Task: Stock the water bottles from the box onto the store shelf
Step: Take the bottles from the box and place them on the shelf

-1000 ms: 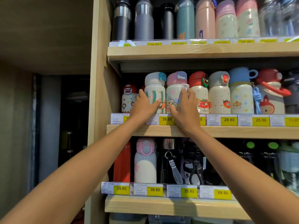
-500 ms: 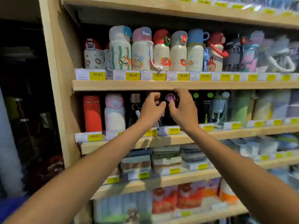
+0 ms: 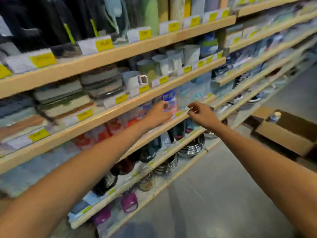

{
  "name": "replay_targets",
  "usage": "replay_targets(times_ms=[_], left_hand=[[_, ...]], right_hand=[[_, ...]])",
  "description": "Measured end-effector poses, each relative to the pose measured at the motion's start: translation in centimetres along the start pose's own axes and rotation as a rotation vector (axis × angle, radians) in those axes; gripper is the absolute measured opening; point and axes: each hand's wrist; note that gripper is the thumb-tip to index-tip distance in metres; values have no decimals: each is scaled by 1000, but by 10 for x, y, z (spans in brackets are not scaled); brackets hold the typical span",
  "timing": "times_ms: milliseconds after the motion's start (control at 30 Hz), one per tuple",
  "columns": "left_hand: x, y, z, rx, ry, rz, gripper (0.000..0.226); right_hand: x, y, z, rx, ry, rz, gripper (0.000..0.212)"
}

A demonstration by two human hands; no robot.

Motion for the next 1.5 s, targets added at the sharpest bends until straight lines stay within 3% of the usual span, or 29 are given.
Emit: replay_targets(times_ms=[100,200,333,633,1000,1133,1333,1500], left_hand=[[68,22,-64,-18,-115,-1,38],[131,45,-116,-60,-195,98,35],[206,74,-170,-110,-325,78,49],[308,132,-306,-68,-554,-18,59],[390,250,-591,69,-748,-130,52],[424,314,-665,142,-814,-157,24],[518,389,-757,167,-889,-203,56],[609,433,-848,122,-1000,-305,78]], right_hand=[[-42,88,8,142,12,9,24],[-81,160,11,254,3,1,19],[-126,248,13,388,-12,-54,20],[-217,364,-14,529,8,-178,33],[-366,522,-130,736,101,-193,32],[-418,570,-161,777,177,-207,32],[-497,658,-193,841,291,-261,31],[-575,767,-223,853,235,-275,38]])
Point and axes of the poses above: each hand's wrist, its own z-axis away from the middle knuckle, its own x-axis out of the palm, y = z × x, and after that the axes turned 11 degrees about -y, right-handed
